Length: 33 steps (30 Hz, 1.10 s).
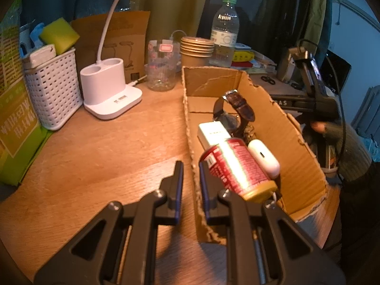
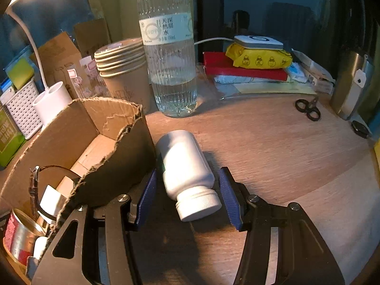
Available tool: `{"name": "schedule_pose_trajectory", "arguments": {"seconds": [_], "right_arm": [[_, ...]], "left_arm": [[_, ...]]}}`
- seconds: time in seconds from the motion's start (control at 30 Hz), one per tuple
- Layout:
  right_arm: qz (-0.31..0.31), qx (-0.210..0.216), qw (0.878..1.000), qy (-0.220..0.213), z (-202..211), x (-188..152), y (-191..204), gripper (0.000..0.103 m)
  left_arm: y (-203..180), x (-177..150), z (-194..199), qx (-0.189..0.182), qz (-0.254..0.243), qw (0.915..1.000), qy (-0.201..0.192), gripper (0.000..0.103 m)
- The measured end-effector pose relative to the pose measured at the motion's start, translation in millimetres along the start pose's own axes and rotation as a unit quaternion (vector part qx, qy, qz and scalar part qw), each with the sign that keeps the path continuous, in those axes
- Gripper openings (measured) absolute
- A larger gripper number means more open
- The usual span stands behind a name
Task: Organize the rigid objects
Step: 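Close the right tool around the pill bottle and lift it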
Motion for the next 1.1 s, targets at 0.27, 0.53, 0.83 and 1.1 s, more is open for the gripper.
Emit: {"name": "schedule_pose_trajectory", "arguments": {"seconds": [0.27, 0.53, 0.83, 1.1], "right_arm": [[0.005, -0.014, 1.0, 0.024, -10, 0, 1, 0.056], [0.021, -0.022, 0.999, 0.035, -12, -4, 7, 0.046], [0.024, -0.038, 0.999, 0.007, 10, -10, 10, 0.046], [0.023, -0.042, 0.999, -0.02, 44, -16, 14, 0.046]], "left_arm": [[-2, -1, 2, 0.005, -0.004, 1.0, -0.004, 0.016], [-1, -1, 1, 0.004, -0.004, 1.0, -0.004, 0.016], [-2, -1, 1, 0.004, -0.004, 1.0, -0.004, 0.016], [-4, -1, 1, 0.003, -0.006, 1.0, -0.005, 0.016]]}}
Point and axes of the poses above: each gripper's, at about its wrist camera, not at the fingertips, and z roughly against the way its jaws point, y to its left, x to its top, the point moved 2 cm from there along -z, roughly the way its jaws point, and after that the axes turned 2 degrees about -x, right-handed, at the moved point
